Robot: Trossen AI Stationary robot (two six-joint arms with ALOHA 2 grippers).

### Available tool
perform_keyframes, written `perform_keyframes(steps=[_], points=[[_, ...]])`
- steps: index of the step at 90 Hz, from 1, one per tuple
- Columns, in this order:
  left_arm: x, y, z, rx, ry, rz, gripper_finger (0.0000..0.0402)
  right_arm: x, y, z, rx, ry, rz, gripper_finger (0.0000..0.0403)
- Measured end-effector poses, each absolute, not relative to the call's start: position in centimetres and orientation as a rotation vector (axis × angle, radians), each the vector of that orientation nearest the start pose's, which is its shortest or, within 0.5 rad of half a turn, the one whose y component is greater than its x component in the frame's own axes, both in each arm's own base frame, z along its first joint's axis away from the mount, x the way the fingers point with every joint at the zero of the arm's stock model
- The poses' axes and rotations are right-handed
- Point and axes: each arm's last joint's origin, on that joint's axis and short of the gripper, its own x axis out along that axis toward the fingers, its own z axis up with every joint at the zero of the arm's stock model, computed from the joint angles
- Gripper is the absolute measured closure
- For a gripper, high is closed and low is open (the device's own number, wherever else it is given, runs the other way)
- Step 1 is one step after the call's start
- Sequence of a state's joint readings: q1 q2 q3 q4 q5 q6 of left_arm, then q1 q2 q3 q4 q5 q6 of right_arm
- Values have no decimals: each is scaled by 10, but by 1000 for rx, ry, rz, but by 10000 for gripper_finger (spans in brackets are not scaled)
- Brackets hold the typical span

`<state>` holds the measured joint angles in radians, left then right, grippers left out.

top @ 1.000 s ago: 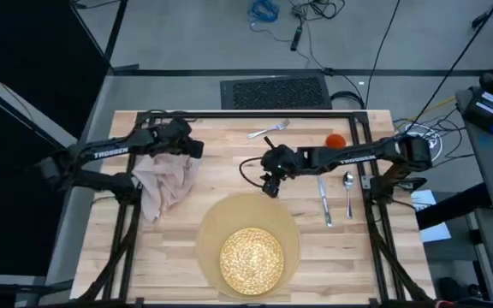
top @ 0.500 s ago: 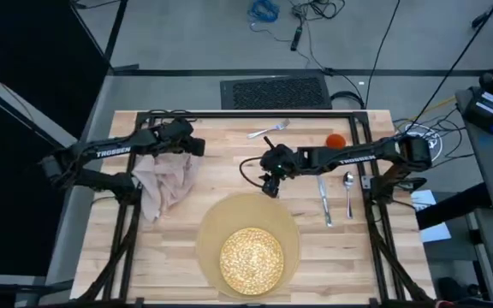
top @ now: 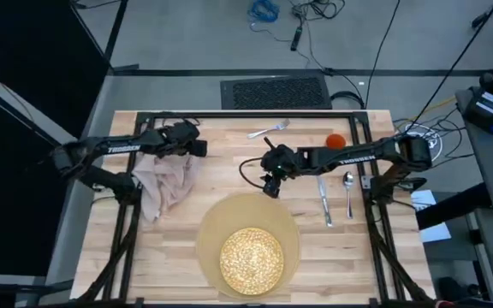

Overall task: Set table place
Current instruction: Fold the brown table napkin

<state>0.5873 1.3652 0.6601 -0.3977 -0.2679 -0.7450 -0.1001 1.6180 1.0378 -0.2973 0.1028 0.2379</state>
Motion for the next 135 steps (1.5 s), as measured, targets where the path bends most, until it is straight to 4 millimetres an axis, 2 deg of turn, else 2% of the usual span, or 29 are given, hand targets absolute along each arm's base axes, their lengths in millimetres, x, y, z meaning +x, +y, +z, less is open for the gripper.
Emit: perform_keyframes(steps=[32,42,56,79,93,108,116,127,135], points=[[194,140,158,-752,798,1179,268,328,-36,208,220,872,-297,259],[193,140,158,-727,817,1178,302,328,-36,208,220,873,-297,259],[195,139,158,-712,844,1116,389,328,-36,208,220,874,-298,259],[201,134,164,-682,844,1055,401,328,-36,208,229,872,-302,259],[218,126,196,-656,749,942,401,328,-36,208,227,872,-309,259],[236,114,257,-616,585,764,401,328,-38,208,208,865,-355,259],[239,108,289,-597,545,693,401,329,-39,208,224,851,-364,259],[239,103,323,-558,533,640,401,335,-40,214,240,755,-360,259],[238,101,341,-537,537,621,401,344,-38,224,244,622,-339,259]])
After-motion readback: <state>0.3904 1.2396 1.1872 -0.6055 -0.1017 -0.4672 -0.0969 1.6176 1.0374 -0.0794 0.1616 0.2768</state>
